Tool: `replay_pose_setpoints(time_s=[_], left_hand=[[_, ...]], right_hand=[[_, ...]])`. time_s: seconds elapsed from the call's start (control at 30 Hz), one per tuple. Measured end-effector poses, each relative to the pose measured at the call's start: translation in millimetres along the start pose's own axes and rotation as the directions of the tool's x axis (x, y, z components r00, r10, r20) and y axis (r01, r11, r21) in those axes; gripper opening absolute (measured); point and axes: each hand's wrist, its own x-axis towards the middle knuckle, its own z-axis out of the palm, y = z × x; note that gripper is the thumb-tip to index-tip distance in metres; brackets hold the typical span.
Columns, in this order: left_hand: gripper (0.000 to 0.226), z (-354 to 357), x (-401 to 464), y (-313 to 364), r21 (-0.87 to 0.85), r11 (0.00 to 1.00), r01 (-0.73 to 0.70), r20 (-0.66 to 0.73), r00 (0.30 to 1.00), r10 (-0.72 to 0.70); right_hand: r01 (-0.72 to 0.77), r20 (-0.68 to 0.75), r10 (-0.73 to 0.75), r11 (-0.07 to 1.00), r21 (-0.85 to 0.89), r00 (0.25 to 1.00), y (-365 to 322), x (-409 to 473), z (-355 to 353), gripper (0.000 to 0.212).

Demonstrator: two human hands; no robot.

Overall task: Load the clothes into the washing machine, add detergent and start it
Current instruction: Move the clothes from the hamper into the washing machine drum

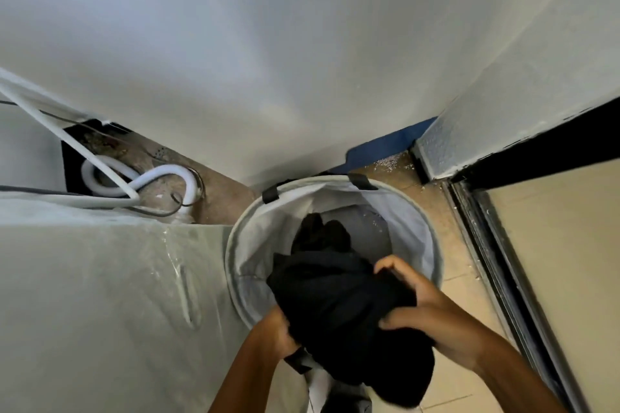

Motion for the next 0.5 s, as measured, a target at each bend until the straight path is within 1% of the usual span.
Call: replay_pose_setpoints(time_s=[0.03, 0.07, 0.1, 0.13, 0.17, 0.2, 0.23, 0.27, 0.3, 0.33, 0.37, 0.43, 0.5], left_hand=[[0.04, -3.5, -5.1, 2.0, -0.037, 0.999, 0.026, 0.039, 0.999, -0.025], [0.038, -7.0, -12.3, 4.7, -0.024, 0.998, 0.056, 0.037, 0.998, -0.055], [0.037, -10.7, -20.5, 7.4, -0.014, 0.997, 0.07, 0.053, 0.996, -0.069], [0.038, -15.4, -27.7, 8.6, 0.005, 0.997, 0.077, 0.056, 0.995, -0.077], [0.044, -20.2, -34.6, 8.6, 0.013, 0.998, 0.063, 0.078, 0.995, -0.064], [0.049, -23.4, -42.6, 9.8, 0.03, 0.998, 0.054, 0.056, 0.997, -0.055], [0.05, -28.0, -46.6, 10.0, 0.033, 0.998, 0.044, 0.08, 0.996, -0.047], [0.047, -28.8, -54.9, 14.3, 0.064, 0.997, 0.039, 0.098, 0.994, -0.045], [0.044, -25.9, -65.2, 20.1, 0.095, 0.994, 0.048, 0.091, 0.994, -0.056], [0.052, -24.3, -73.1, 25.2, 0.087, 0.995, 0.056, 0.095, 0.993, -0.064], [0.053, -23.3, -82.3, 28.3, 0.068, 0.997, 0.03, 0.119, 0.992, -0.037], [0.049, -20.8, -103.7, 34.0, 0.067, 0.997, -0.027, 0.11, 0.994, 0.019], [0.048, -23.2, -127.0, 38.2, 0.01, 0.997, -0.082, 0.086, 0.993, 0.081]], right_hand=[[0.028, -0.084, -0.034, 0.997, -0.076, 0.996, 1.1, 4.0, -5.4, 0.049], [0.041, -0.139, -0.065, 0.985, -0.165, 0.988, 1.5, 7.5, -10.5, 0.058], [0.034, -0.17, -0.076, 0.97, -0.242, 0.982, 1.6, 9.5, -14.1, 0.071], [0.019, -0.158, -0.061, 0.967, -0.256, 0.986, 1.8, 10.7, -15.6, 0.086], [-0.001, -0.117, -0.024, 0.977, -0.211, 0.993, 0.1, 10.0, -14.1, 0.101], [-0.045, -0.062, 0.038, 0.993, -0.111, 0.997, -3.4, 9.4, -10.3, 0.112], [-0.121, 0.004, 0.121, 0.993, 0.019, 0.993, -7.8, 6.9, -4.2, 0.116], [-0.197, 0.063, 0.189, 0.97, 0.143, 0.98, -12.1, 2.5, 3.4, 0.109], [-0.24, 0.105, 0.221, 0.943, 0.231, 0.97, -17.1, -3.5, 13.6, 0.092], [-0.253, 0.126, 0.226, 0.925, 0.283, 0.966, -22.4, -10.2, 25.0, 0.078], [-0.25, 0.126, 0.22, 0.911, 0.327, 0.967, -28.1, -18.2, 36.0, 0.072], [-0.167, 0.071, 0.151, 0.882, 0.441, 0.986, -39.9, -33.3, 52.9, 0.078], [-0.018, -0.016, 0.03, 0.873, 0.487, 0.999, -55.1, -48.6, 61.9, 0.09]])
